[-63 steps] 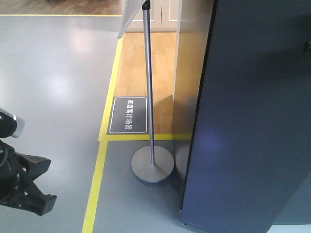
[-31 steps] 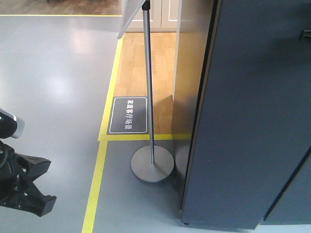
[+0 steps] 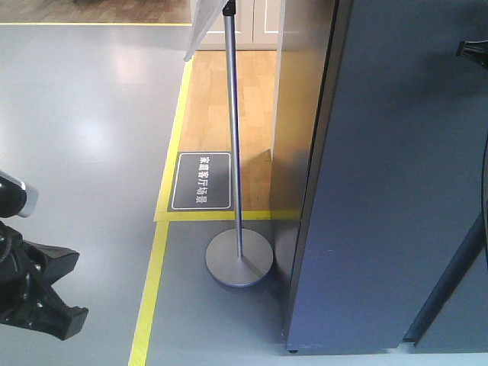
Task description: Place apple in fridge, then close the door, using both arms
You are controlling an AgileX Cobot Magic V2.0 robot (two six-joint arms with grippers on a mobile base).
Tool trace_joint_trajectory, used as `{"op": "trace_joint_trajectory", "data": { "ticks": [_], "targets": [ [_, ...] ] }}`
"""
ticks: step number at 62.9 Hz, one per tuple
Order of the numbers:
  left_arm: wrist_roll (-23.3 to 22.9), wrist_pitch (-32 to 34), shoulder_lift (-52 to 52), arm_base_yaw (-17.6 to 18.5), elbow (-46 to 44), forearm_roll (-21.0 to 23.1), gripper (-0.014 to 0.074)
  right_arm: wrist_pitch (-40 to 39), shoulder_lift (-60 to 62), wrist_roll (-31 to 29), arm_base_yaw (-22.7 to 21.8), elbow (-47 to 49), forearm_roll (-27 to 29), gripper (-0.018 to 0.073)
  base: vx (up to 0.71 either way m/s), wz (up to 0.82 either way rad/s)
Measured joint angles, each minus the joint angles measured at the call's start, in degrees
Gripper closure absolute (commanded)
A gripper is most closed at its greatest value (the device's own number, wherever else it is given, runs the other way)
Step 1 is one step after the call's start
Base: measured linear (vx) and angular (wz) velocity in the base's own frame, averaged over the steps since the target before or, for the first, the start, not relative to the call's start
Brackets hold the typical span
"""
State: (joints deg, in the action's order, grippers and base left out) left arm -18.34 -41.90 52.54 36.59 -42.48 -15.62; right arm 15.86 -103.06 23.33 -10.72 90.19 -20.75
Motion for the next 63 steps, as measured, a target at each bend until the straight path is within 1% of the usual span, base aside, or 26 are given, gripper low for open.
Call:
{"op": "trace_joint_trajectory", "data": {
  "ticks": [6,11,19,21,26,29,34,40,43,49,57,63],
  "targets": [
    [0.0,0.0,0.0,0.0,0.0,0.0,0.0603,4.1,1.1,-3.0,0.1,0.0,2.9,0.0563,0.0,0.0],
    [0.0,0.0,0.0,0.0,0.0,0.0,0.0603,8.1,2.3,-8.7,0.1,0.0,6.2,0.0563,0.0,0.0],
    [0.0,0.0,0.0,0.0,0.0,0.0,0.0603,15.1,4.0,-20.5,0.1,0.0,14.7,0.0563,0.0,0.0],
    [0.0,0.0,0.0,0.0,0.0,0.0,0.0603,16.4,4.5,-23.9,0.1,0.0,17.7,0.0563,0.0,0.0],
    [0.0,0.0,0.0,0.0,0.0,0.0,0.0603,19.6,5.9,-29.8,0.1,0.0,23.6,0.0563,0.0,0.0],
    [0.0,0.0,0.0,0.0,0.0,0.0,0.0603,20.8,7.1,-32.6,0.2,0.0,27.0,0.0563,0.0,0.0],
    [0.0,0.0,0.0,0.0,0.0,0.0,0.0603,23.0,9.2,-35.3,0.7,0.0,29.6,0.0563,0.0,0.0],
    [0.0,0.0,0.0,0.0,0.0,0.0,0.0603,24.8,11.7,-35.8,2.0,0.0,30.2,0.0563,0.0,0.0],
    [0.0,0.0,0.0,0.0,0.0,0.0,0.0603,26.0,12.8,-35.3,2.9,0.0,29.5,0.0563,0.0,0.0],
    [0.0,0.0,0.0,0.0,0.0,0.0,0.0603,27.8,15.1,-32.8,5.8,0.0,25.9,0.0563,0.0,0.0],
    [0.0,0.0,0.0,0.0,0.0,0.0,0.0603,30.3,17.6,-28.5,10.6,-0.1,19.3,0.0563,0.0,0.0],
    [0.0,0.0,0.0,0.0,0.0,0.0,0.0603,29.1,20.5,-25.3,13.9,-2.7,16.9,0.0563,0.0,0.0]
  ]
}}
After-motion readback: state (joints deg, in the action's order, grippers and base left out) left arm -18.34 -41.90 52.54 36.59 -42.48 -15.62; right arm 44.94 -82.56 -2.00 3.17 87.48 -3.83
